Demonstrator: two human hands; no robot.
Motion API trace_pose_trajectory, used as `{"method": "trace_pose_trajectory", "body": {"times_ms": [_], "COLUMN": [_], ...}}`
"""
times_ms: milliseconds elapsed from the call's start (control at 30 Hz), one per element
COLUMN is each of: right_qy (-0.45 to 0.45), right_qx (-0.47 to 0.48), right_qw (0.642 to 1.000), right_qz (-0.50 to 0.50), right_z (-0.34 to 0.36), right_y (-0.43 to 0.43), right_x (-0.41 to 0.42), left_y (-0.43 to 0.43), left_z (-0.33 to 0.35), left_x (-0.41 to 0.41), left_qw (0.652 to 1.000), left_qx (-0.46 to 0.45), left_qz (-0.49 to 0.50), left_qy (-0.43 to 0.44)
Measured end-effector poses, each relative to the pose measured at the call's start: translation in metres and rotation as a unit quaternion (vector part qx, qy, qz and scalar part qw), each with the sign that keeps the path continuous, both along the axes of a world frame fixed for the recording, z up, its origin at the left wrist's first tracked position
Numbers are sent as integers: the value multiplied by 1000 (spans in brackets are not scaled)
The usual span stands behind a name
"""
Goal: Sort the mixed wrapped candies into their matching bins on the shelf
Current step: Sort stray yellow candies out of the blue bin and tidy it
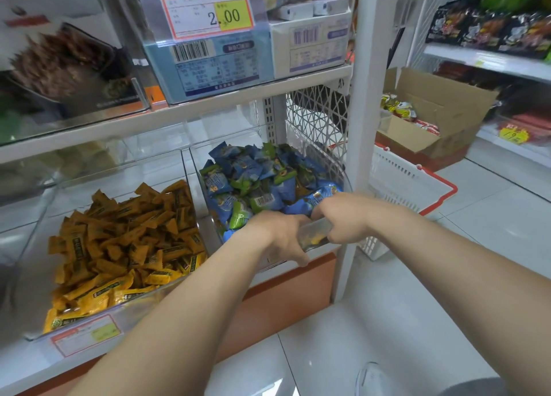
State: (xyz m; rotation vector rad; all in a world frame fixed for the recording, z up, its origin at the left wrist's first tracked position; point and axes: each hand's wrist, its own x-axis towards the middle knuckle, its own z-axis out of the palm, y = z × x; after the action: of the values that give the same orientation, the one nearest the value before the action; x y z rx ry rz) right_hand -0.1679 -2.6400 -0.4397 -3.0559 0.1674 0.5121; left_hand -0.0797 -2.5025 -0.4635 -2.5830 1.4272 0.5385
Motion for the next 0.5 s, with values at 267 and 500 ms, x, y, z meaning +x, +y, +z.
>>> {"method": "trace_pose_trajectory", "body": {"times_ms": [267,500], "right_qy": [38,-23], "right_qx": [-61,116], "right_qw": [996,992], "right_qz": [47,34], "right_z": [-4,-9], "right_y": [3,-10], "right_x": [14,13], "left_y": [17,33], "left_z": [7,10], "left_x": [13,17], "left_qw": [990,945], "left_qx": [-86,-259], "left_qz": [18,37], "left_qy": [108,197]}}
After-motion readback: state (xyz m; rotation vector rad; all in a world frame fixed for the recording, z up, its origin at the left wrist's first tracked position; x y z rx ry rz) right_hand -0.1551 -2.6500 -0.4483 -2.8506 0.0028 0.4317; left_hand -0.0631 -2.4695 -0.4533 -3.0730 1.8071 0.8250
